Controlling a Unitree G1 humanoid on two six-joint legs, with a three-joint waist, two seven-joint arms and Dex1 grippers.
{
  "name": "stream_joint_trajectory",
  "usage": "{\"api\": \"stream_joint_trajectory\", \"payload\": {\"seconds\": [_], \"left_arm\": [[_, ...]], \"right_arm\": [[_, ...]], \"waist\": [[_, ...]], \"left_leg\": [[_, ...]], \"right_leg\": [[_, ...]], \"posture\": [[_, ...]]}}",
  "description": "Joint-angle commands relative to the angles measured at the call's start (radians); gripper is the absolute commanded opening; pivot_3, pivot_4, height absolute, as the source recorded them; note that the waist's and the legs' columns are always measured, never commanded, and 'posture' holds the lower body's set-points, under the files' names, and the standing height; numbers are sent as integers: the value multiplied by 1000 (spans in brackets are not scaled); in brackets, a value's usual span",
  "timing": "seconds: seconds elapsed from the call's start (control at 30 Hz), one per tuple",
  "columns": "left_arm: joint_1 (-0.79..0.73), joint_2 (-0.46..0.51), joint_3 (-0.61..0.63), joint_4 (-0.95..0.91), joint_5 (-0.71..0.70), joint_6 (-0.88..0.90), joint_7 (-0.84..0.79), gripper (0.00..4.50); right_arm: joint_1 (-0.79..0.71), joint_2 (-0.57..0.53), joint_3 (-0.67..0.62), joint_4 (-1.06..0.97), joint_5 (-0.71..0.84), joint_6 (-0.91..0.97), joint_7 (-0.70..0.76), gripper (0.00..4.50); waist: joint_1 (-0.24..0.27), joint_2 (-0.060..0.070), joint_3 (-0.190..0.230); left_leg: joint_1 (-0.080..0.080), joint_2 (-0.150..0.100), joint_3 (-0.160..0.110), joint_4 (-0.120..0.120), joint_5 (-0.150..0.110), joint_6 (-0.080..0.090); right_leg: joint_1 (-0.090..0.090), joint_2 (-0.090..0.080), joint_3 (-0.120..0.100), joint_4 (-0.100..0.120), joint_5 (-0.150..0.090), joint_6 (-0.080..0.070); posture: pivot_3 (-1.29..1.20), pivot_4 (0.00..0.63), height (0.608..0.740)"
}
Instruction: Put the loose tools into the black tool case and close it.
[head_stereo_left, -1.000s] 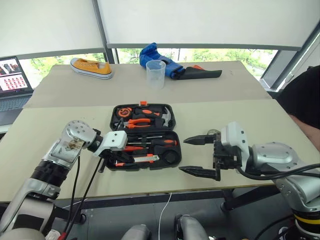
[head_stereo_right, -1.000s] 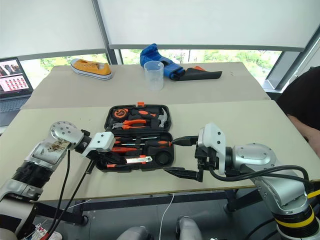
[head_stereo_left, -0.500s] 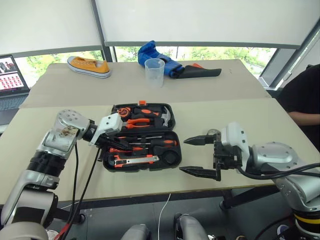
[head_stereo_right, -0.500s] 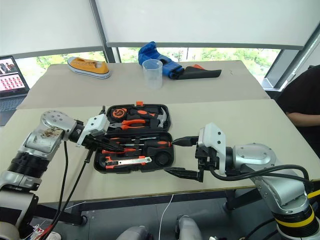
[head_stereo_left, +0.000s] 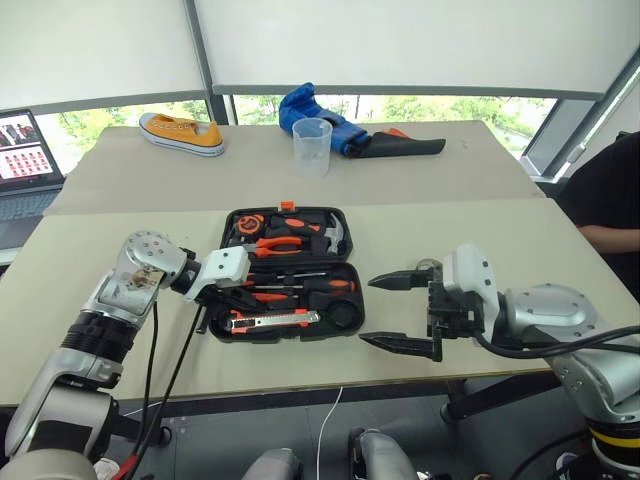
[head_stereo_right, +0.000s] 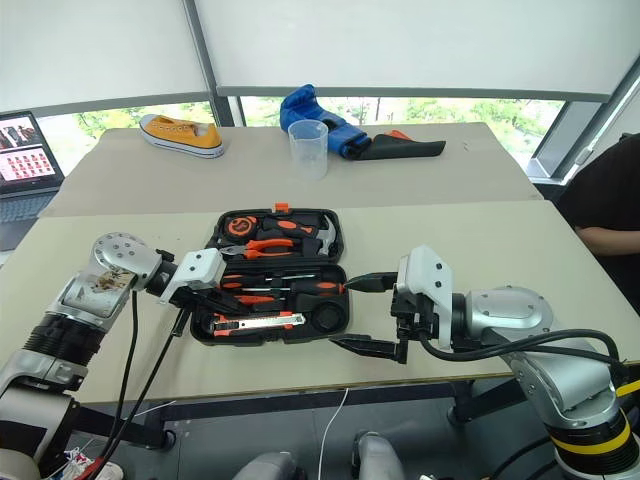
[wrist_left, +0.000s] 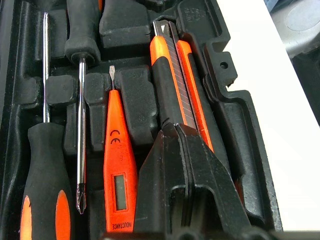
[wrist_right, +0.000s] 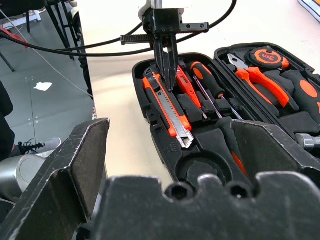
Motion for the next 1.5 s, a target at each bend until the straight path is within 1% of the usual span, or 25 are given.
{"api": "stream_joint_trajectory", "payload": {"seconds": [0.03,0.2,0.6,0.7,0.73,0.8,0.83,0.87,0.9,1.03,1.17,1.23,1.33,1.4,1.5], "left_arm": [[51,-8,-45,-19,40,-16,5,23],[79,-9,-67,-32,71,-79,20,23],[106,-39,-67,-51,88,-110,63,23],[96,-41,-34,-84,40,-44,63,23],[87,-30,-5,-104,0,8,52,23],[65,-3,51,-134,-70,105,30,531],[57,8,69,-143,-91,137,23,729],[52,19,82,-150,-105,156,18,1032],[45,38,104,-162,-122,170,14,1486],[18,97,183,-245,-218,294,8,2878],[14,136,243,-355,-320,418,20,4433],[25,137,261,-408,-355,451,40,4482],[33,111,272,-446,-379,458,82,4482],[34,84,271,-451,-386,445,110,4482],[33,44,270,-455,-391,418,141,4482]], "right_arm": [[-2,-10,-27,-29,23,5,-6,4500],[-12,-7,-19,-19,20,6,-5,4500],[-26,-2,-11,-8,16,9,-10,4500],[-25,-2,-13,-9,17,12,-13,4500],[-19,-7,-18,-11,18,13,-13,4500],[-2,-20,-37,-14,23,20,-10,4500],[4,-26,-45,-15,26,23,-9,4500],[10,-32,-54,-15,31,28,-7,4500],[27,-48,-75,-13,33,33,-3,4500],[117,-129,-202,22,50,71,18,4500],[233,-201,-332,65,42,79,52,4500],[265,-218,-362,89,25,72,56,4500],[231,-216,-326,149,-8,57,30,4500],[171,-200,-255,208,-63,23,15,4500],[39,-151,-110,342,-184,-48,-6,4500]], "waist": [[0,0,0],[3,1,-1],[6,3,-2],[6,3,-2],[6,3,-2],[4,3,-2],[2,2,-2],[0,2,-1],[-1,2,-1],[-1,2,-1],[2,2,-1],[0,2,-1],[-3,1,0],[-7,1,0],[-11,0,0]], "left_leg": [[0,0,0,0,0,0],[1,0,0,0,0,0],[1,0,0,0,0,1],[1,0,0,0,0,1],[1,0,0,0,0,1],[1,0,0,0,0,1],[0,0,0,0,0,1],[0,0,0,0,0,1],[-1,0,0,0,0,1],[-3,0,0,0,0,1],[-3,0,-1,0,-1,1],[-3,0,-1,0,-1,0],[-2,0,0,0,-1,0],[-1,0,0,0,-1,-1],[1,2,1,0,0,-2]], "right_leg": [[0,0,0,0,0,0],[1,0,0,0,0,0],[2,0,0,-1,0,1],[2,0,0,-1,0,1],[2,0,0,-1,0,1],[2,0,0,-1,0,1],[1,1,0,0,0,1],[0,1,0,0,0,1],[-1,1,-1,0,0,1],[-3,1,-2,2,0,1],[-2,0,-2,-2,0,1],[-2,1,-1,-3,0,1],[-1,0,0,-2,0,1],[0,0,1,-2,0,1],[1,1,1,-2,0,1]], "posture": [[0,150,724],[0,150,724],[0,150,724],[0,150,724],[0,150,724],[0,150,724],[0,150,724],[0,150,724],[0,150,724],[0,150,724],[0,150,724],[0,150,724],[0,150,724],[0,150,724],[0,150,724]]}}
